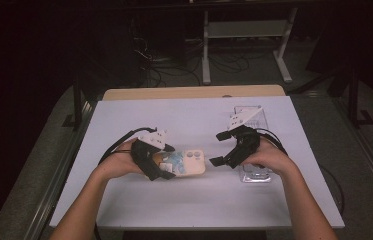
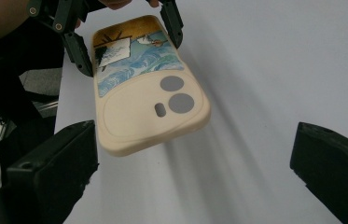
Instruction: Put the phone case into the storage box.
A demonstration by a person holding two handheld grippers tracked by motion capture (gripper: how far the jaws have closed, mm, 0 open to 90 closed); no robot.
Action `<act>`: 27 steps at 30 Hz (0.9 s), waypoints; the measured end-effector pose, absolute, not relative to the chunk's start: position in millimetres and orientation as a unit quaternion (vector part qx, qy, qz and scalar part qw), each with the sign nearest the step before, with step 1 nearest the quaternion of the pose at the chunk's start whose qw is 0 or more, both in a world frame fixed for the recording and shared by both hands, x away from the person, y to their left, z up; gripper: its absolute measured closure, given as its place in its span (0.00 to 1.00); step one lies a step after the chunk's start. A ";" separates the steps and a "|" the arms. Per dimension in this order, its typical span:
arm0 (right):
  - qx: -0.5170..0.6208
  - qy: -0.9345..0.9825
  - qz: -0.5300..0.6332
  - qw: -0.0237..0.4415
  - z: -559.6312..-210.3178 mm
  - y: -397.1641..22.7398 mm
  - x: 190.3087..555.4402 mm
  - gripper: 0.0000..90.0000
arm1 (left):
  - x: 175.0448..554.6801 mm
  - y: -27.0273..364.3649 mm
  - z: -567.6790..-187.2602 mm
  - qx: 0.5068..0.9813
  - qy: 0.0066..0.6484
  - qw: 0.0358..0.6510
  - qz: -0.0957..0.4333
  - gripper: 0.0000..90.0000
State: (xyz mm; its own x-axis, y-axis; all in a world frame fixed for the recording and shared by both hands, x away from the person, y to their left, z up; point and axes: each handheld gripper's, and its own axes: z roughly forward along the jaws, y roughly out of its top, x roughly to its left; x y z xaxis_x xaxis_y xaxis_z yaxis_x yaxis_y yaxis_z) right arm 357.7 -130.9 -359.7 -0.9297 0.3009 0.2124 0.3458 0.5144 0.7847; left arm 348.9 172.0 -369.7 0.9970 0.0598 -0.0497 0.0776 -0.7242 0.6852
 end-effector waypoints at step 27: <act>-0.131 -0.887 -0.441 0.032 -362.5 -106.3 350.0 0.00 | 341.0 156.3 -371.7 0.932 0.013 0.361 -0.015 0.13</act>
